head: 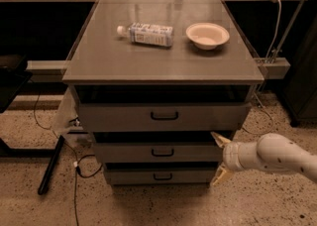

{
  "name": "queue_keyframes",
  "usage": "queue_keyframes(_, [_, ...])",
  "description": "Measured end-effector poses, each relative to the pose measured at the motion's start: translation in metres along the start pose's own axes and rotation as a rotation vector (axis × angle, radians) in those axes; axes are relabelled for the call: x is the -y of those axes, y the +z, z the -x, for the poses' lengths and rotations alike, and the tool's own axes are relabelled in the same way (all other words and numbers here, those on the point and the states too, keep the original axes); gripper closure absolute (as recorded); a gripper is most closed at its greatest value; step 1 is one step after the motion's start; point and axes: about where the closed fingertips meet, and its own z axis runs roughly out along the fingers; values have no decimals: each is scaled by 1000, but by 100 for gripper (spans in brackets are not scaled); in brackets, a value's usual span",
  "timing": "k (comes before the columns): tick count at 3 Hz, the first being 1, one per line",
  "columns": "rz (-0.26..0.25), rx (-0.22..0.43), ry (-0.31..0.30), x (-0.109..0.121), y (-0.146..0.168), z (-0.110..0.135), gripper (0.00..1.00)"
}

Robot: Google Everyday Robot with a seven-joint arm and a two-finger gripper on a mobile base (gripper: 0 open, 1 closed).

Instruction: Open middle drawer

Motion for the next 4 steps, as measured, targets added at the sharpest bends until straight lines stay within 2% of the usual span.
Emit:
queue_keyframes(1, [-1, 8, -55, -1, 23, -10, 0])
queue_keyframes(2, [-16, 12, -101, 10, 38, -15, 0])
queue_keyframes(3, [-22, 3, -125, 23, 51, -27, 0])
queue_keyframes(4, [3, -2, -100, 27, 67, -47, 0])
